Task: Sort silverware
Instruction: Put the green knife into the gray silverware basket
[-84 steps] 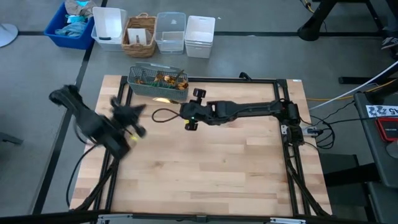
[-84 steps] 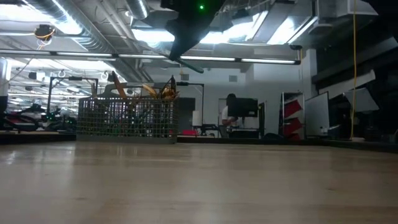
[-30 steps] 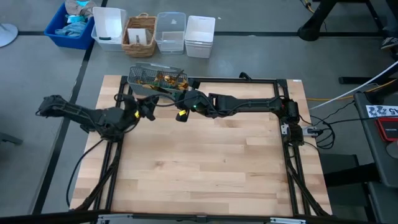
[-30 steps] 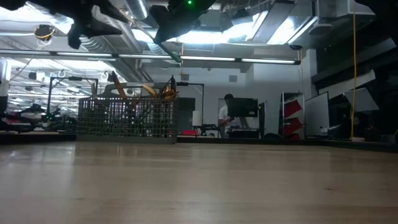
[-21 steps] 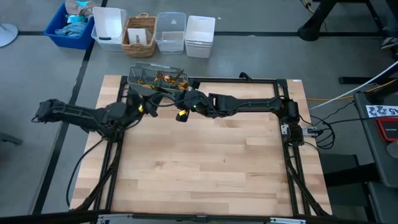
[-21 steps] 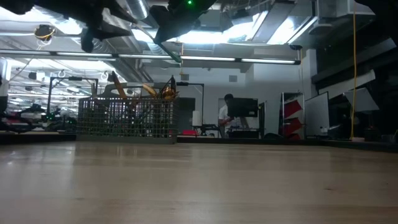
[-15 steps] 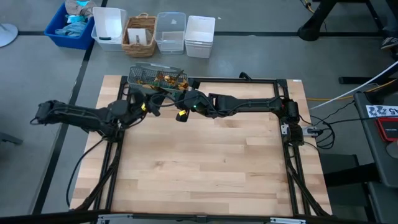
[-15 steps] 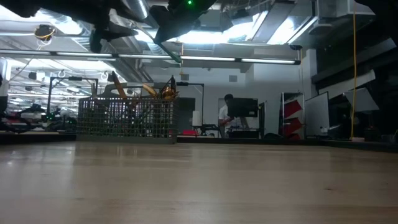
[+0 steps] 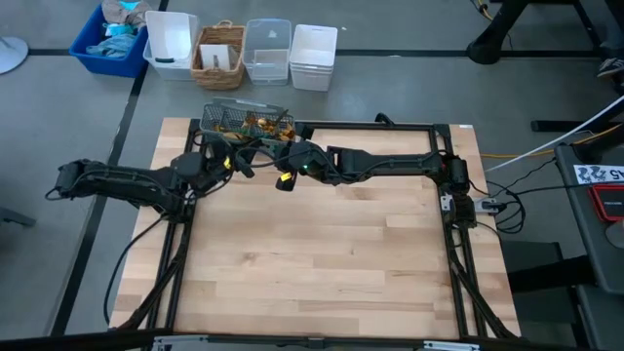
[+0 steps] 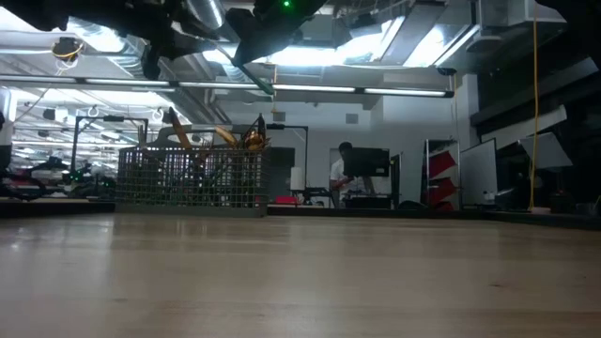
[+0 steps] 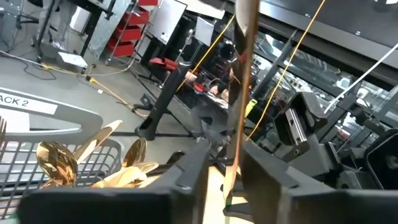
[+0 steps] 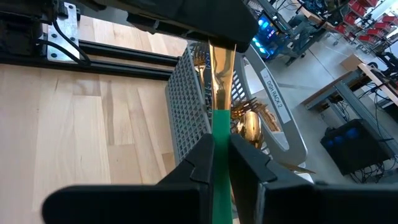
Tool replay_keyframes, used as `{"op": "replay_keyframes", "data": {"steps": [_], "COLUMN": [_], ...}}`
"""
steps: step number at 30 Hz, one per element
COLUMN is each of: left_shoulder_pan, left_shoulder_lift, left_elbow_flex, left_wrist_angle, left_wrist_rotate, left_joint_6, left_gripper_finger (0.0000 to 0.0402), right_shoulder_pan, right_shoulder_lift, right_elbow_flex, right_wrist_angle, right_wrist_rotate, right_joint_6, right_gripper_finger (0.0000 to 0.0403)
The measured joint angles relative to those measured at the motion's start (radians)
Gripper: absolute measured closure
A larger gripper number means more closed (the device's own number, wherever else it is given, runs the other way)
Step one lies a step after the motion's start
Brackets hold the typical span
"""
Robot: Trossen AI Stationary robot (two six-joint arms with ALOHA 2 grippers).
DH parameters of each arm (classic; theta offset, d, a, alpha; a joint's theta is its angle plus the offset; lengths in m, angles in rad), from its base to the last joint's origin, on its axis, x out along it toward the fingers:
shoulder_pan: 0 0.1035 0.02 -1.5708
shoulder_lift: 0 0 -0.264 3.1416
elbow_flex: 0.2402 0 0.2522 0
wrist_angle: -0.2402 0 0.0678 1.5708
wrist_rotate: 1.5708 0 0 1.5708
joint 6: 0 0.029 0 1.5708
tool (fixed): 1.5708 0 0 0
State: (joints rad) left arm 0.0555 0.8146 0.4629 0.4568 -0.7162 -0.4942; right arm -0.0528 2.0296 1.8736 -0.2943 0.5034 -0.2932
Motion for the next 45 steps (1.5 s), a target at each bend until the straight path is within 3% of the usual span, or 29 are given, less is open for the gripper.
{"op": "replay_keyframes", "data": {"steps": [6,17,28,38,45], "left_shoulder_pan": [0.0,0.0,0.052,0.178,0.271], "left_shoulder_lift": [0.0,0.0,-0.063,-0.124,-0.119], "left_elbow_flex": [0.0,0.001,0.0,0.0,0.0], "left_wrist_angle": [0.001,0.006,0.0,-0.019,-0.166], "left_wrist_rotate": [0.003,0.006,-0.041,-0.058,-0.056], "left_joint_6": [0.024,0.08,0.19,0.32,0.296], "left_gripper_finger": [0.0392,0.0399,0.04,0.0401,0.0401], "right_shoulder_pan": [0.0,0.0,0.002,0.022,0.027], "right_shoulder_lift": [0.0,0.001,-0.001,-0.135,-0.207], "right_elbow_flex": [0.0,-0.001,-0.001,-0.001,-0.002], "right_wrist_angle": [0.0,0.002,-0.007,-0.308,-0.554], "right_wrist_rotate": [0.0,-0.003,0.012,0.096,0.099], "right_joint_6": [0.0,0.0,0.0,0.042,0.164], "right_gripper_finger": [0.0365,0.0362,0.0277,0.0276,0.0276]}}
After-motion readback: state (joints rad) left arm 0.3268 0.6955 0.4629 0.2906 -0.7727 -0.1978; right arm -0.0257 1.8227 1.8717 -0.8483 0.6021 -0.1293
